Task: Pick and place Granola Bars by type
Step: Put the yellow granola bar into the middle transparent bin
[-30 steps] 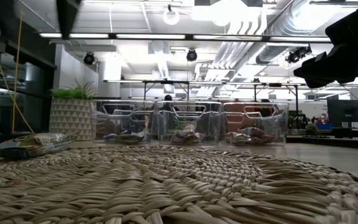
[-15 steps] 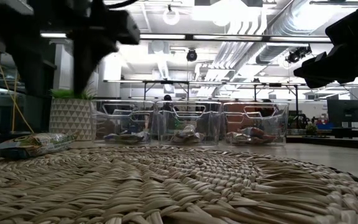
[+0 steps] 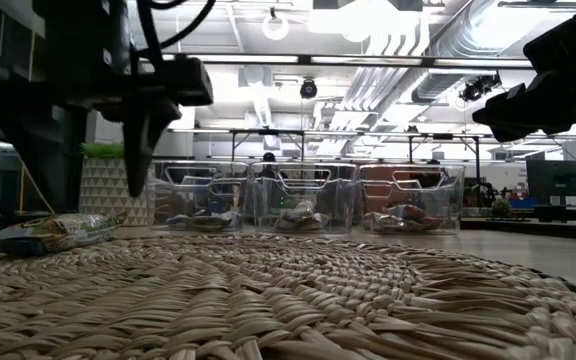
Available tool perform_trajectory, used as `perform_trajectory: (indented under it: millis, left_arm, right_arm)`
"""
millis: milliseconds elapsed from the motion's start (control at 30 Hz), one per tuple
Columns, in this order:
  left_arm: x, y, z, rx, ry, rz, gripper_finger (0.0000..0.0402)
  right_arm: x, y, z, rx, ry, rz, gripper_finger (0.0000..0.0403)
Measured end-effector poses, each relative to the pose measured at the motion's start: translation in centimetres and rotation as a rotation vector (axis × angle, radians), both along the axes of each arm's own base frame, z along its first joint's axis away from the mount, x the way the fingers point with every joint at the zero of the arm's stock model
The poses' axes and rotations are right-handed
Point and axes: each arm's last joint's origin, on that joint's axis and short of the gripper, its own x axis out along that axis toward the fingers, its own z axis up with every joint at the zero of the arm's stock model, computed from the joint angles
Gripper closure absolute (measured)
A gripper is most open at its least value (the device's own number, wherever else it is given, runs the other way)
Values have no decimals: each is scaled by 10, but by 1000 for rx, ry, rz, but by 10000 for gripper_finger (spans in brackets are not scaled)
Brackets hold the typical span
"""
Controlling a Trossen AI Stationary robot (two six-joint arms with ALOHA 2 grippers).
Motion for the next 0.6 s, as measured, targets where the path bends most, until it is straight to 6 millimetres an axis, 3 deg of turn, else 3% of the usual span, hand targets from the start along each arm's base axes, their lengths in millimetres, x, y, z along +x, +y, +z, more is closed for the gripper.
perform_trajectory:
  millis: [233,600]
  left_arm:
    - [-6,2,-17,-18,4,50,118]
    - [-6,3,-18,2,-1,58,118]
  right_arm:
    - [0,0,0,0,0,0,402]
    - [0,0,0,0,0,0,402]
